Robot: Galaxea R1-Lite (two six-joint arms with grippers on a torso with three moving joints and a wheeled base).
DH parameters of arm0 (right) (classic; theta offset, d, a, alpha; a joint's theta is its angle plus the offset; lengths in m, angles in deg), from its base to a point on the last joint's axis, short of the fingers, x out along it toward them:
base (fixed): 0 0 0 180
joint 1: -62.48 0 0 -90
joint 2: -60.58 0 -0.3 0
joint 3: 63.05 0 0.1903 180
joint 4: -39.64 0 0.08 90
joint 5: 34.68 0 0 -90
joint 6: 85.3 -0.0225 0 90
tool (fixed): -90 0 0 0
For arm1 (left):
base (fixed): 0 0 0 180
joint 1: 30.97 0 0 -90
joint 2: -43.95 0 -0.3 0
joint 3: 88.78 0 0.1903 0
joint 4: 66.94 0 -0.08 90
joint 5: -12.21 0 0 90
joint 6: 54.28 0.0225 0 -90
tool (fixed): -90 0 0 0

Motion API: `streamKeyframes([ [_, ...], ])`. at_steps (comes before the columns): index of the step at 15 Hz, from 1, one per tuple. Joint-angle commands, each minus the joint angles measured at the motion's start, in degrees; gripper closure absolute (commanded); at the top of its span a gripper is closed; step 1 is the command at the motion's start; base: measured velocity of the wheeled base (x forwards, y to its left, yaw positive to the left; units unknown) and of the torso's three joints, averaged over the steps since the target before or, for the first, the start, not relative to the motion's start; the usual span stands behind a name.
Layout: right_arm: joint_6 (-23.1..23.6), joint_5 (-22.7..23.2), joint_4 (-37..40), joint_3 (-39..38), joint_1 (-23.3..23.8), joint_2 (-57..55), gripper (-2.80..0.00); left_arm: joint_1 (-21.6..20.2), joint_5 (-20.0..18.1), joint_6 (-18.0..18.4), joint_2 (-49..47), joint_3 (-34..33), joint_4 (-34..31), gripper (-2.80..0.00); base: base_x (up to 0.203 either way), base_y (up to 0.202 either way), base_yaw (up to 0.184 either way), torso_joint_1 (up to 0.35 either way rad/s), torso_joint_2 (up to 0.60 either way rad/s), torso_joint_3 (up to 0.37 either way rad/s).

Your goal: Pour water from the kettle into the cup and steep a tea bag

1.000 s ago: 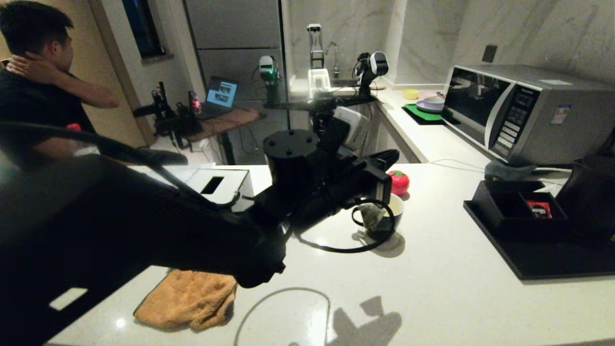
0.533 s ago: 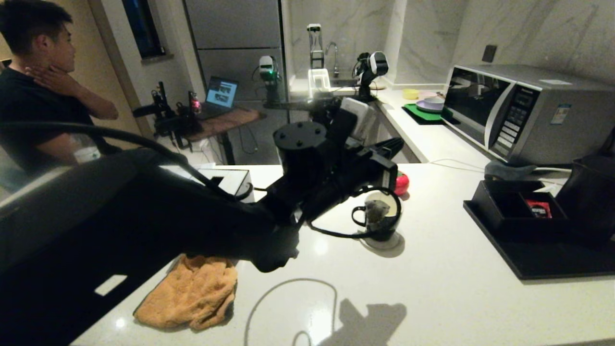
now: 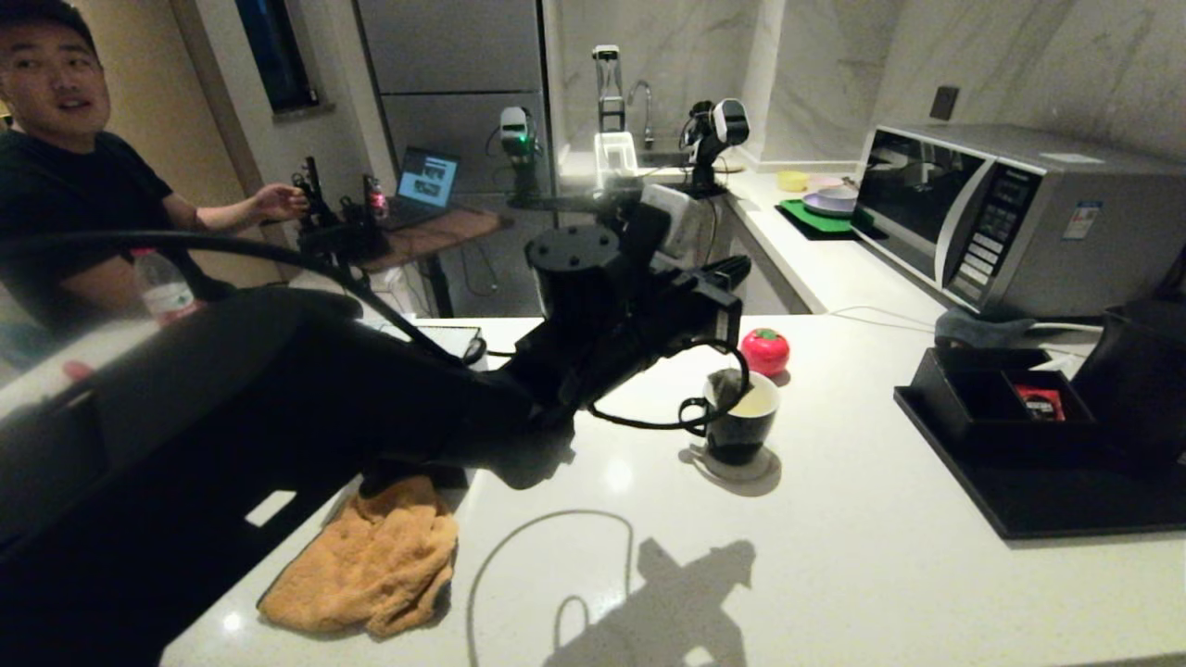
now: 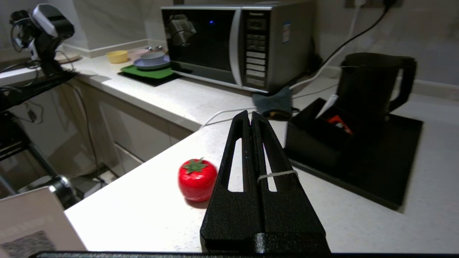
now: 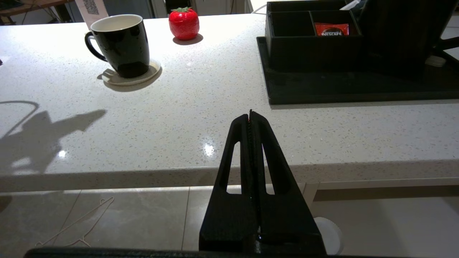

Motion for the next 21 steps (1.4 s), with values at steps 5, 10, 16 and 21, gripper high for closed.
streamKeyframes([
  [5, 0.0, -0.01, -0.06, 0.0, 0.03, -0.07, 0.0, -1.57, -0.49, -0.04, -4.83, 9.32, -2.91, 0.0, 0.0, 0.0, 0.0, 0.0, 0.0, 0.0],
  [10, 0.0, -0.01, -0.06, 0.0, -0.06, -0.07, 0.0, -1.42, -0.49, -0.04, -6.48, 10.37, -3.0, 0.0, 0.0, 0.0, 0.0, 0.0, 0.0, 0.0],
  [16, 0.0, -0.01, -0.06, 0.0, 0.03, -0.07, 0.0, -1.59, -0.58, -0.04, -8.26, 10.8, -2.48, 0.0, 0.0, 0.0, 0.0, 0.0, 0.0, 0.0],
  [21, 0.0, -0.01, -0.06, 0.0, -0.06, -0.07, 0.0, -1.2, -0.67, -0.04, -10.5, 11.67, -2.3, 0.0, 0.0, 0.0, 0.0, 0.0, 0.0, 0.0],
])
